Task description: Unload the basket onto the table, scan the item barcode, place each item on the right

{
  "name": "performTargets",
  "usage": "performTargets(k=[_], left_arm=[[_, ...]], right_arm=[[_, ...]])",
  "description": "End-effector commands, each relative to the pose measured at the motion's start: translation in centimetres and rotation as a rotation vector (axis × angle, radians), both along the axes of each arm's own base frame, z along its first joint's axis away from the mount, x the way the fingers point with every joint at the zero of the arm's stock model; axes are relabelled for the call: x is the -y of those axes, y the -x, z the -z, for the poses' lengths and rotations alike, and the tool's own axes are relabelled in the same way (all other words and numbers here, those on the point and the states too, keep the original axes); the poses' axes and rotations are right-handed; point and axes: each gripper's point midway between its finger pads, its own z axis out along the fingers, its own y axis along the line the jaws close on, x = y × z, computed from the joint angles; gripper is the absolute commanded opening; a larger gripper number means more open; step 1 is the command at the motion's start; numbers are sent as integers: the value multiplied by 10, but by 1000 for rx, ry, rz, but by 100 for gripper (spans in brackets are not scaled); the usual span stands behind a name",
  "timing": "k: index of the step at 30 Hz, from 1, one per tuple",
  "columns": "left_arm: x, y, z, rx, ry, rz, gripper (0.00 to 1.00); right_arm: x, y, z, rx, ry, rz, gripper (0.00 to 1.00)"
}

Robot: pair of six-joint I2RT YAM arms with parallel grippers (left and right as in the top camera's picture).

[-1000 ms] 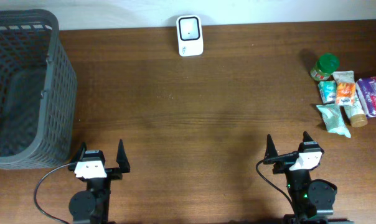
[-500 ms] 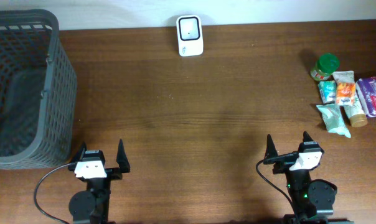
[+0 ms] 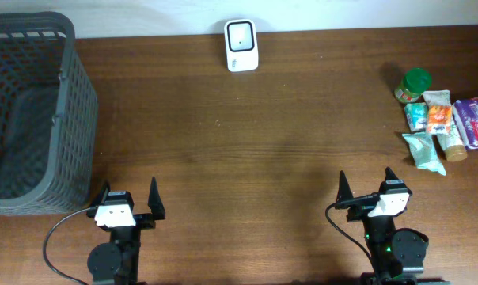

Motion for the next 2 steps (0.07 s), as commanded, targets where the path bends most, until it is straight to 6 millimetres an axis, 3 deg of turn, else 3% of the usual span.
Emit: performTargets(k=[1,2], left_arm=[[-2,0,2,1,10,-11,99],[-2,0,2,1,10,-11,99]], right_arm=[[-1,0,3,-3,-4,-4,99],[-1,0,3,-3,-4,-4,99]])
